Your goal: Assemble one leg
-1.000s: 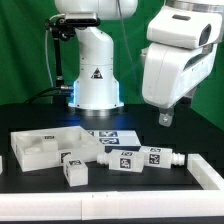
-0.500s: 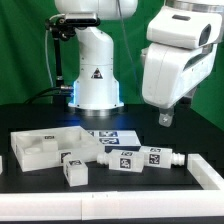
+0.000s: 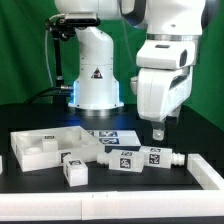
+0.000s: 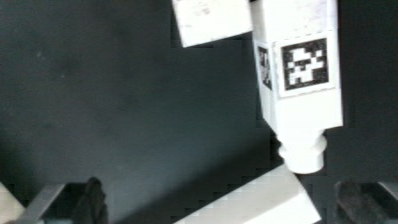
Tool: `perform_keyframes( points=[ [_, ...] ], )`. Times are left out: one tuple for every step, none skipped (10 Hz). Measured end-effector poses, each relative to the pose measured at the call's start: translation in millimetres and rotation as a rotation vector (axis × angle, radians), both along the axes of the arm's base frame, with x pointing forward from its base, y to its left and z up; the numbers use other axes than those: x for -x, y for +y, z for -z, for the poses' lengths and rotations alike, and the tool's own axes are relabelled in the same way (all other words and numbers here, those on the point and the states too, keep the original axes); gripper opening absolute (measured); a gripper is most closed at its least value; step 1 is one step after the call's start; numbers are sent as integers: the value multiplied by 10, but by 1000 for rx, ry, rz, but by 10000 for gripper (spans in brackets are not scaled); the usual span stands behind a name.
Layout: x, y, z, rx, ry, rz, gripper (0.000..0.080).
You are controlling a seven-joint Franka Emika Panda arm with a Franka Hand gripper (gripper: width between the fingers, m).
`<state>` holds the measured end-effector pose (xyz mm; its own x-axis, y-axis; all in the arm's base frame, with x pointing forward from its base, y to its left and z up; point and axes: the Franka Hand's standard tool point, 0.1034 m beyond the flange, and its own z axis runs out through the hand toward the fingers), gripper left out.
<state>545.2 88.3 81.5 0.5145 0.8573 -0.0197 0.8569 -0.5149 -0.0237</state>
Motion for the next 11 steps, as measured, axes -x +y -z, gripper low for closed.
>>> perform_keyframes(
  points=[
    [5,0,7,0,1,0,650],
    [9,-1,13,0,2,0,650],
    [23,-2,26,0,5,0,650],
    [107,30,91,0,5,0,650],
    [284,127,195,-4,4,-15,650],
    [476,207,325,-16,-11,-33,650],
    [625,209,485,-26,-15,-35,650],
    [656,212,591,-31,-12,-33,650],
    [660,225,679,-36,-12,-32,650],
    [658,244,735,-39,-11,-32,650],
    [652,249,754,-41,-14,-32,650]
  ],
)
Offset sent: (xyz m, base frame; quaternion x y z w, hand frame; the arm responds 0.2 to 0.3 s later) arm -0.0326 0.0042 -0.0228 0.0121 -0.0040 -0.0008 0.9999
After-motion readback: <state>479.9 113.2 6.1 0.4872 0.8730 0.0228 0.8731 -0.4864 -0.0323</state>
